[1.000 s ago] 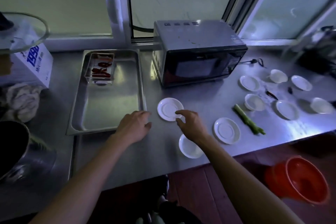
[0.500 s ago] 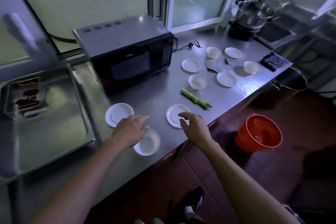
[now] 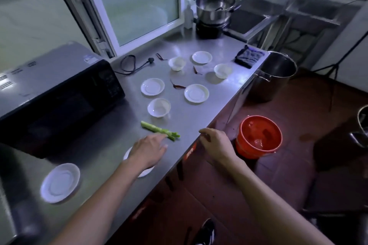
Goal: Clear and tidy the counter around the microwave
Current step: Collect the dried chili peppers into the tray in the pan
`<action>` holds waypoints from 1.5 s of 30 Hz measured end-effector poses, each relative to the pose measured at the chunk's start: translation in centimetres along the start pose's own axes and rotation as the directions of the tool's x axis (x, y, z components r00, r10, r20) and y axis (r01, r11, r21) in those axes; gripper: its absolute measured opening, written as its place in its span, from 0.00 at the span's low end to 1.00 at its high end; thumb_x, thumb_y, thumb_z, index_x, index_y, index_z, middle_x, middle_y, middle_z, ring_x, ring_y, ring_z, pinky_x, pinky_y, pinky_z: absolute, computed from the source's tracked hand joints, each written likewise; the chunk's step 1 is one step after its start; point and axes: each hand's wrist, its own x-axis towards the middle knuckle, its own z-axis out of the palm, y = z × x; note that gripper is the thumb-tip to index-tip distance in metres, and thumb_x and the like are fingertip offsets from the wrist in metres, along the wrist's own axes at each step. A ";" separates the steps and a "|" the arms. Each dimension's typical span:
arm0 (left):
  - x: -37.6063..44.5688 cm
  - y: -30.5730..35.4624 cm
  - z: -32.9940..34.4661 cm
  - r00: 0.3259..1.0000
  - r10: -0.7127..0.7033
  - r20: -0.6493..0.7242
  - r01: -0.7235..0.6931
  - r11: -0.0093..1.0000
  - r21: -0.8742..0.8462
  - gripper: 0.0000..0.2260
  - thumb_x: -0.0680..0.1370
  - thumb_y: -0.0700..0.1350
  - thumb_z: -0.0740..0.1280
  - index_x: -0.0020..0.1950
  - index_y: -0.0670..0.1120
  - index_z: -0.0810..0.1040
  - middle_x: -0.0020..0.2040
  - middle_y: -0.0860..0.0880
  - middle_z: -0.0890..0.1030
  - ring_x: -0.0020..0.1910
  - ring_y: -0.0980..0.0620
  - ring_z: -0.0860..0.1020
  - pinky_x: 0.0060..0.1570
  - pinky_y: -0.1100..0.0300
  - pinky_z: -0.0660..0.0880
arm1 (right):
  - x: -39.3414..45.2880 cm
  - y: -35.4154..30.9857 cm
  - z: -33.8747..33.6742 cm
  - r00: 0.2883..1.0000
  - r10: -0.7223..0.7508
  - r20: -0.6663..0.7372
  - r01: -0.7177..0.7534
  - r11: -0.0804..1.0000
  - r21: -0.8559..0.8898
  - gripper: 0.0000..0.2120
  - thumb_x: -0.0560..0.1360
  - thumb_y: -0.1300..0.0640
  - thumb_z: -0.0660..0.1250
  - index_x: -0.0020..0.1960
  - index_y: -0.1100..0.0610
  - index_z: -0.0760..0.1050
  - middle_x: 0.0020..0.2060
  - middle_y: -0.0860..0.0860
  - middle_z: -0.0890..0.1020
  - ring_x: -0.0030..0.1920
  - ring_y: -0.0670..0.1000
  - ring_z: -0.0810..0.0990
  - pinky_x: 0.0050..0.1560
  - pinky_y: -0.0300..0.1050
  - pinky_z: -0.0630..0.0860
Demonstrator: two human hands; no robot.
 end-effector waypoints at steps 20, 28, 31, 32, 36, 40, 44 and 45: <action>18.7 3.6 1.0 0.999 0.036 0.027 -0.034 0.996 -0.080 0.18 0.82 0.53 0.60 0.71 0.53 0.72 0.68 0.52 0.76 0.65 0.46 0.74 0.63 0.52 0.72 | 15.0 7.0 -3.6 0.992 0.095 0.085 -0.091 0.995 -0.049 0.14 0.78 0.55 0.66 0.63 0.51 0.80 0.54 0.50 0.85 0.55 0.50 0.82 0.56 0.47 0.77; 27.0 0.9 -1.3 1.000 -0.008 0.020 0.011 0.985 -0.174 0.18 0.82 0.52 0.59 0.71 0.52 0.72 0.68 0.48 0.76 0.65 0.43 0.74 0.63 0.49 0.71 | 24.7 4.8 -2.8 0.987 0.066 0.148 -0.051 0.993 -0.103 0.15 0.80 0.54 0.66 0.66 0.51 0.78 0.59 0.49 0.82 0.58 0.50 0.79 0.56 0.44 0.73; 29.1 0.0 -1.9 1.000 -0.019 0.005 0.019 0.984 -0.178 0.17 0.82 0.51 0.59 0.71 0.51 0.72 0.68 0.49 0.76 0.65 0.45 0.74 0.63 0.51 0.70 | 27.4 3.8 -2.1 0.980 0.077 0.184 -0.061 0.994 -0.092 0.15 0.80 0.53 0.65 0.67 0.49 0.77 0.60 0.48 0.81 0.56 0.49 0.79 0.52 0.41 0.71; 29.7 -0.3 -1.9 1.000 -0.024 -0.006 0.023 0.984 -0.176 0.17 0.82 0.51 0.59 0.71 0.52 0.73 0.67 0.50 0.76 0.65 0.46 0.73 0.62 0.52 0.70 | 28.2 3.6 -1.8 0.978 0.076 0.193 -0.059 0.994 -0.090 0.15 0.80 0.53 0.65 0.66 0.49 0.77 0.60 0.48 0.81 0.56 0.49 0.79 0.51 0.41 0.71; 32.8 -1.7 -1.5 0.998 -0.057 -0.042 0.047 0.976 -0.212 0.17 0.82 0.49 0.59 0.70 0.50 0.74 0.67 0.50 0.77 0.65 0.47 0.74 0.61 0.54 0.71 | 31.8 3.6 -0.8 0.973 0.076 0.218 -0.059 0.995 -0.080 0.15 0.80 0.54 0.65 0.66 0.51 0.78 0.60 0.48 0.81 0.57 0.50 0.79 0.50 0.41 0.70; 36.3 -2.6 -0.2 0.997 -0.064 -0.045 0.053 0.975 -0.218 0.15 0.81 0.46 0.61 0.67 0.50 0.76 0.64 0.50 0.78 0.63 0.46 0.74 0.60 0.53 0.72 | 35.8 4.9 -0.3 0.966 0.098 0.240 -0.091 0.995 -0.041 0.15 0.79 0.56 0.66 0.65 0.53 0.79 0.60 0.50 0.82 0.56 0.51 0.80 0.52 0.42 0.72; 39.8 -2.8 1.0 0.993 -0.070 -0.090 0.050 0.977 -0.207 0.13 0.78 0.42 0.65 0.62 0.47 0.80 0.60 0.50 0.81 0.60 0.45 0.76 0.57 0.50 0.74 | 40.1 6.8 0.4 0.955 0.096 0.279 -0.093 0.995 -0.024 0.15 0.79 0.57 0.66 0.65 0.53 0.78 0.60 0.50 0.82 0.57 0.52 0.80 0.54 0.44 0.75; 40.6 -2.8 1.3 0.992 -0.069 -0.105 0.048 0.980 -0.194 0.13 0.77 0.41 0.66 0.61 0.46 0.81 0.59 0.50 0.81 0.58 0.44 0.76 0.55 0.49 0.75 | 41.1 7.2 0.5 0.951 0.098 0.294 -0.096 0.995 -0.022 0.15 0.79 0.57 0.66 0.65 0.53 0.78 0.61 0.50 0.81 0.57 0.52 0.80 0.55 0.44 0.75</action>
